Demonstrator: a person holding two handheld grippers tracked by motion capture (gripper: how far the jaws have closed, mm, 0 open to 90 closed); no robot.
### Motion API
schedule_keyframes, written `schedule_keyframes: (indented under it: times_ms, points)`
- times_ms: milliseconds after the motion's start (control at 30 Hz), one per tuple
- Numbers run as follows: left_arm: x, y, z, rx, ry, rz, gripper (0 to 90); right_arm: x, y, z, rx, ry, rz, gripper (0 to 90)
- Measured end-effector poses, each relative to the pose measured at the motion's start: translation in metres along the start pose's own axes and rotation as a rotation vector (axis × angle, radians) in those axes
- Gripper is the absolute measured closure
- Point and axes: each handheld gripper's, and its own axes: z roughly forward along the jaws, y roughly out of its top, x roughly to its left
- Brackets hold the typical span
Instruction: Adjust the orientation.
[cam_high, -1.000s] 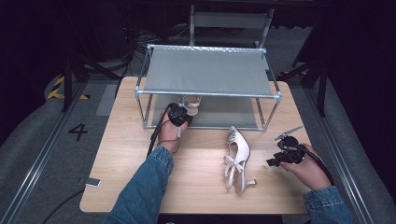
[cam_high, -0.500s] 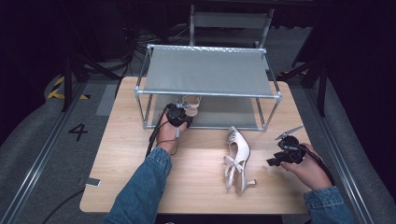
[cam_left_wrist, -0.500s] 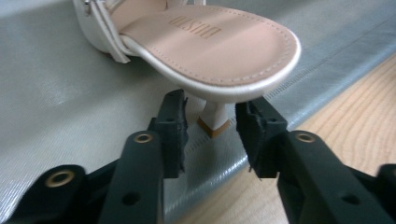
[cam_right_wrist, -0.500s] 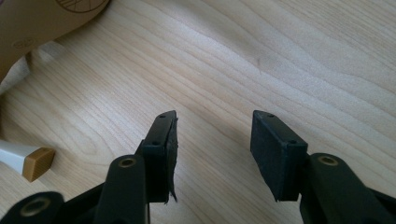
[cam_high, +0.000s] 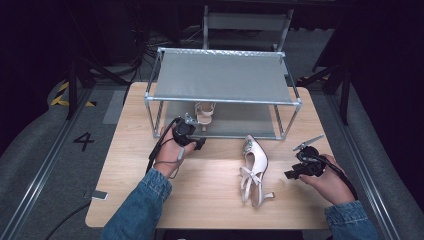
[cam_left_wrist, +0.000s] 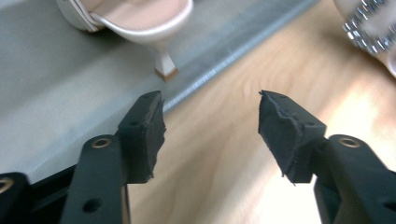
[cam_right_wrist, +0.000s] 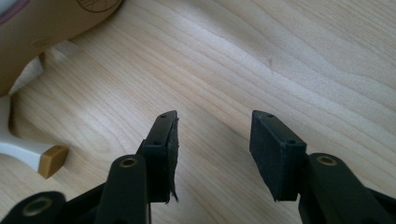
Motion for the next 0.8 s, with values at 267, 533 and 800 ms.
schedule_keyframes:
  times_ms: [267, 533, 800]
  points:
    - [-0.009, -0.011, -0.029, 0.098, 0.002, 0.032, 32.4, 0.01, 0.008, -0.011, -0.021, 0.02, -0.017, 57.6]
    - [-0.011, -0.027, -0.037, 0.217, -0.053, 0.03, 31.9, 0.033, 0.021, -0.028, -0.058, 0.064, -0.067, 59.6]
    - [-0.008, -0.04, -0.039, 0.265, -0.056, 0.021, 30.6, 0.052, 0.032, -0.038, -0.098, 0.098, -0.12, 59.7]
